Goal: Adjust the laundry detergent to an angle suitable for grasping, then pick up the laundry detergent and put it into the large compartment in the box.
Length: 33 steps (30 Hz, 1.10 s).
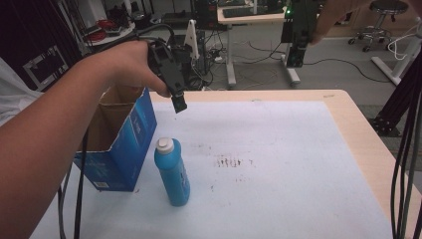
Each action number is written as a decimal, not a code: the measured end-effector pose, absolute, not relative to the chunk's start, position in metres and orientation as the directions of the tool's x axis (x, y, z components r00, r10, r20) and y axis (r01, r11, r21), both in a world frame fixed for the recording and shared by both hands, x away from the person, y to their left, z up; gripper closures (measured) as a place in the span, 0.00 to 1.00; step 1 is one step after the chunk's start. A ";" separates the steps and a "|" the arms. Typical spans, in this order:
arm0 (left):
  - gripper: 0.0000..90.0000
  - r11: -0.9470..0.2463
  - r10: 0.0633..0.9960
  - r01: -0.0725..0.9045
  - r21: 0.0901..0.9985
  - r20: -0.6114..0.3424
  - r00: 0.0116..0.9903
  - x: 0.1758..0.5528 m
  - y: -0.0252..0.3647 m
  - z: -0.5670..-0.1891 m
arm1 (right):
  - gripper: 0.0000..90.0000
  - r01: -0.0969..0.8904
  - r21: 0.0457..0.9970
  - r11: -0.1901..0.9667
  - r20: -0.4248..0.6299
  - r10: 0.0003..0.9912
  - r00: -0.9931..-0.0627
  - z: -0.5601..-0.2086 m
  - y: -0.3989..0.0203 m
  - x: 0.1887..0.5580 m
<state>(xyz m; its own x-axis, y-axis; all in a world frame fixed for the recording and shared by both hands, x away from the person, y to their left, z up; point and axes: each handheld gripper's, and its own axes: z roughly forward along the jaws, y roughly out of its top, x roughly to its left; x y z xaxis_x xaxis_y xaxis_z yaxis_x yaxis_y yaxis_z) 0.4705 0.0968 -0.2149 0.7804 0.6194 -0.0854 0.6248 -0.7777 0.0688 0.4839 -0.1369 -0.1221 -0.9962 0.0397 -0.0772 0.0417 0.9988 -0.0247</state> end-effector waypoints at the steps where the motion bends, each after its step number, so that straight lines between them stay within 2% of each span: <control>1: 0.02 -0.778 0.619 0.624 0.069 -0.084 0.781 0.471 0.097 -0.215 | 0.07 0.043 -0.030 0.999 -0.079 0.041 -0.996 -0.122 -0.137 0.484; 19: 0.02 -0.780 0.620 0.624 0.053 -0.076 0.781 0.468 0.088 -0.216 | 0.07 0.049 -0.024 0.998 -0.093 0.047 -0.995 -0.119 -0.146 0.482; 31: 0.02 -0.678 0.726 0.732 0.064 -0.092 0.681 0.450 0.093 -0.196 | 0.07 0.036 -0.030 0.999 -0.098 0.033 -0.995 -0.123 -0.144 0.484; 33: 0.02 -0.622 0.773 0.779 0.071 -0.100 0.626 0.442 0.095 -0.191 | 0.07 0.027 -0.029 0.999 -0.103 0.024 -0.994 -0.122 -0.144 0.482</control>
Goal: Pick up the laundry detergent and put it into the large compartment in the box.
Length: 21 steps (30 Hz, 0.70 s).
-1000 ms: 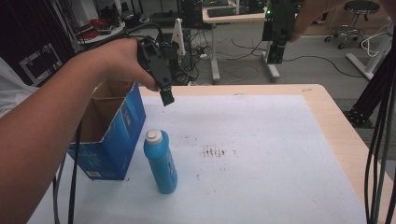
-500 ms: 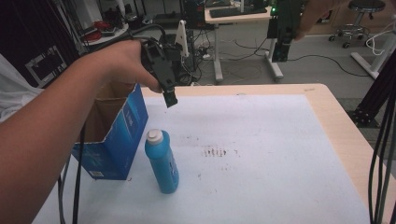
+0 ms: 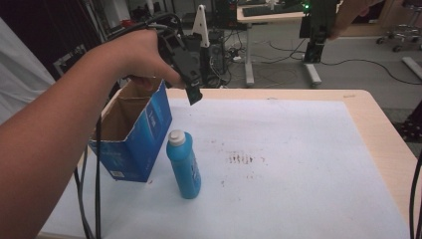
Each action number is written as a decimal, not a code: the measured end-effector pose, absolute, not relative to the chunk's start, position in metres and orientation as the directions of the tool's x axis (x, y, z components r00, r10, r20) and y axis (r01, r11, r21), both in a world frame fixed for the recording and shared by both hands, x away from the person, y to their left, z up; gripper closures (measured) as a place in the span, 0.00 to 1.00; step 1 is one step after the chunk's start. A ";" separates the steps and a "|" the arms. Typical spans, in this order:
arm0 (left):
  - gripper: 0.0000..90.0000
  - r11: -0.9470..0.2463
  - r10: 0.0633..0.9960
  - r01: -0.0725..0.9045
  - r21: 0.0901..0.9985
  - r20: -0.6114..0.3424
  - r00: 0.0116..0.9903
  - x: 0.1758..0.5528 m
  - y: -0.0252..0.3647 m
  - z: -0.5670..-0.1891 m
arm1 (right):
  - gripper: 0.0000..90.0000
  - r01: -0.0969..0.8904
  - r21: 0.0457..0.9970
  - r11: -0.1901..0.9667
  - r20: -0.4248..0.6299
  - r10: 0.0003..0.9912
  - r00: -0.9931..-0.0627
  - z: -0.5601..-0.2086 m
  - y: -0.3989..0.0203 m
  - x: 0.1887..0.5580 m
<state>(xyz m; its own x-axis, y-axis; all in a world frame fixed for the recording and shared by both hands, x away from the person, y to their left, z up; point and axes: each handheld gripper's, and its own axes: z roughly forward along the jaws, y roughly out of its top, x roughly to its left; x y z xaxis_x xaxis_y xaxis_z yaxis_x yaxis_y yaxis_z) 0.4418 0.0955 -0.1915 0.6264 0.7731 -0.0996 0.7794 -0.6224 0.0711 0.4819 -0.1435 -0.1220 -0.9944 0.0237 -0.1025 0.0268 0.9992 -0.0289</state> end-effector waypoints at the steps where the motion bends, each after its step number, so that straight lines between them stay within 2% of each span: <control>1: 0.02 -0.611 0.781 0.788 0.076 -0.101 0.616 0.439 0.096 -0.190 | 0.07 0.021 -0.028 0.999 -0.103 0.018 -0.995 -0.122 -0.143 0.481; 4: 0.02 -0.592 0.794 0.801 0.083 -0.106 0.598 0.436 0.096 -0.189 | 0.07 0.016 -0.026 1.000 -0.102 0.013 -0.995 -0.122 -0.143 0.480; 5: 0.02 -0.535 0.834 0.842 0.076 -0.117 0.540 0.427 0.096 -0.188 | 0.07 0.001 -0.018 1.000 -0.092 -0.001 -0.996 -0.121 -0.142 0.479; 7: 0.02 -0.522 0.842 0.850 0.070 -0.117 0.526 0.425 0.096 -0.189 | 0.07 0.004 -0.019 1.000 -0.089 0.003 -0.996 -0.121 -0.141 0.478; 12: 0.02 -0.414 0.896 0.910 0.032 -0.161 0.413 0.411 0.097 -0.194 | 0.07 -0.006 -0.023 1.000 -0.083 -0.008 -0.996 -0.122 -0.142 0.479; 13: 0.02 -0.368 0.915 0.929 0.036 -0.167 0.368 0.406 0.098 -0.195 | 0.07 -0.010 -0.022 1.000 -0.085 -0.012 -0.996 -0.122 -0.144 0.478; 17: 0.02 -0.284 0.945 0.958 0.047 -0.157 0.288 0.396 0.099 -0.202 | 0.07 -0.014 -0.033 0.999 -0.095 -0.017 -0.995 -0.121 -0.144 0.474; 21: 0.02 -0.254 0.954 0.967 0.034 -0.158 0.256 0.391 0.101 -0.212 | 0.07 -0.021 -0.048 0.999 -0.103 -0.026 -0.994 -0.122 -0.139 0.469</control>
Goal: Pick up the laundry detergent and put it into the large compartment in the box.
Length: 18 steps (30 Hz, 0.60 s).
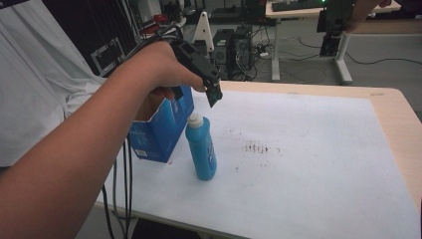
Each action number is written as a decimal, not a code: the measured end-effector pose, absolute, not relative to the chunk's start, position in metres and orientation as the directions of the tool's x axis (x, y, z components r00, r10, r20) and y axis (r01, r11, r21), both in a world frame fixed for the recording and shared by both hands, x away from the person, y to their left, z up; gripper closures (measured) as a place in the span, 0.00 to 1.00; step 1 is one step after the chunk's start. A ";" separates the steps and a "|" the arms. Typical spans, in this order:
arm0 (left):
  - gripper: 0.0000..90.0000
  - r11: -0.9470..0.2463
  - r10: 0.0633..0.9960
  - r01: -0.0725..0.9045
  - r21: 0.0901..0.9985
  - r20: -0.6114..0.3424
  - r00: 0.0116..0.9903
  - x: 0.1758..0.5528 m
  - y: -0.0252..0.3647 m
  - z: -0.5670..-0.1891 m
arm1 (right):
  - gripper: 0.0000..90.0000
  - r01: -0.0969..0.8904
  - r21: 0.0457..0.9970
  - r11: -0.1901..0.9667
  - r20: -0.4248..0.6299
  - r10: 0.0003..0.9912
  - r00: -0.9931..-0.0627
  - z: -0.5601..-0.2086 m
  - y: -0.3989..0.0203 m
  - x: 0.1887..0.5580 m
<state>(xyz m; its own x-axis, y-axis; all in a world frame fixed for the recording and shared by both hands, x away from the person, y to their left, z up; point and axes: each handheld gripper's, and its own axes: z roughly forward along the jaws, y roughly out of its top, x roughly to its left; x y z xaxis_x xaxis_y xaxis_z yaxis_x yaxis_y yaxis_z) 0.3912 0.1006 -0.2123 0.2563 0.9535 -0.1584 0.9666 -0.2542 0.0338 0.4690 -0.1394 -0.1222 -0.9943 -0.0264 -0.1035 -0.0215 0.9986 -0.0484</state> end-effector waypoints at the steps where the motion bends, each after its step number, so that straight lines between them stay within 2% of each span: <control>1: 0.02 -0.241 0.957 0.970 0.032 -0.161 0.243 0.390 0.101 -0.215 | 0.07 -0.021 -0.048 0.999 -0.103 -0.026 -0.994 -0.122 -0.139 0.469; 9: 0.02 -0.206 0.959 0.978 0.024 -0.193 0.207 0.386 0.095 -0.231 | 0.07 -0.049 -0.070 0.996 -0.094 -0.055 -0.994 -0.133 -0.129 0.463; 18: 0.02 -0.224 0.957 0.974 0.022 -0.187 0.224 0.388 0.091 -0.246 | 0.07 -0.037 -0.062 0.997 -0.074 -0.042 -0.996 -0.143 -0.134 0.467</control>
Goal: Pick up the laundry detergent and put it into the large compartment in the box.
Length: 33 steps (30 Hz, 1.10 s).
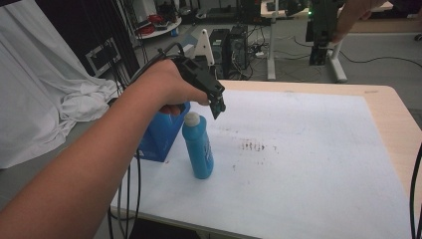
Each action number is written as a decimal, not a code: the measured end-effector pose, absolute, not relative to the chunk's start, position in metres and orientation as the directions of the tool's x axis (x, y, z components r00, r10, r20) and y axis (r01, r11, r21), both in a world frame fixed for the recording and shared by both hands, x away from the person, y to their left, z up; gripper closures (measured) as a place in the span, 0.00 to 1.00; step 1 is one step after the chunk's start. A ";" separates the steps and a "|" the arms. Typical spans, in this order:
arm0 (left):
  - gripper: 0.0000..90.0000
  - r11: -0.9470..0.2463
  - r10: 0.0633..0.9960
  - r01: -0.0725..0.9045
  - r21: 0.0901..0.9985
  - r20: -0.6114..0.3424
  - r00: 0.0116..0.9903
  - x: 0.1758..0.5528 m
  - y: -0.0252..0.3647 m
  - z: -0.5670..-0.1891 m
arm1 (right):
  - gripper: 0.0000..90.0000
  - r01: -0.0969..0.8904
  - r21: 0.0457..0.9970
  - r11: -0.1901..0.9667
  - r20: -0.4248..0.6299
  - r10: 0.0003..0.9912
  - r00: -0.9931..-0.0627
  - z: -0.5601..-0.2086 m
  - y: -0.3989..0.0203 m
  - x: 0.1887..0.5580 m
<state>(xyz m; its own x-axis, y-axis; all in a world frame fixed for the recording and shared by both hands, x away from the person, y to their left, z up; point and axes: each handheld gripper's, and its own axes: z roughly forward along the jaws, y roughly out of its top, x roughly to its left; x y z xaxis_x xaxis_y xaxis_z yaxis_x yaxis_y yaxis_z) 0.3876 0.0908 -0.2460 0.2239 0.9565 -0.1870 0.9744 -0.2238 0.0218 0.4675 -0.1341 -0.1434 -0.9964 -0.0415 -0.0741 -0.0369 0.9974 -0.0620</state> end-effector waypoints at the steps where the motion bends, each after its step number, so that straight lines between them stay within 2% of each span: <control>1: 0.02 -0.221 0.957 0.975 0.020 -0.188 0.221 0.388 0.091 -0.249 | 0.07 -0.037 -0.061 0.997 -0.073 -0.041 -0.997 -0.145 -0.135 0.468; 20: 0.02 -0.142 0.980 0.988 -0.056 -0.146 0.132 0.383 0.090 -0.294 | 0.07 -0.052 -0.071 0.996 -0.071 -0.057 -0.996 -0.151 -0.125 0.462; 26: 0.02 -0.093 0.988 0.995 -0.045 -0.130 0.086 0.381 0.094 -0.298 | 0.07 -0.059 -0.077 0.995 -0.069 -0.064 -0.996 -0.153 -0.121 0.462; 33: 0.02 -0.082 0.989 0.995 -0.048 -0.123 0.076 0.382 0.093 -0.299 | 0.07 -0.067 -0.075 0.995 -0.070 -0.072 -0.995 -0.155 -0.118 0.463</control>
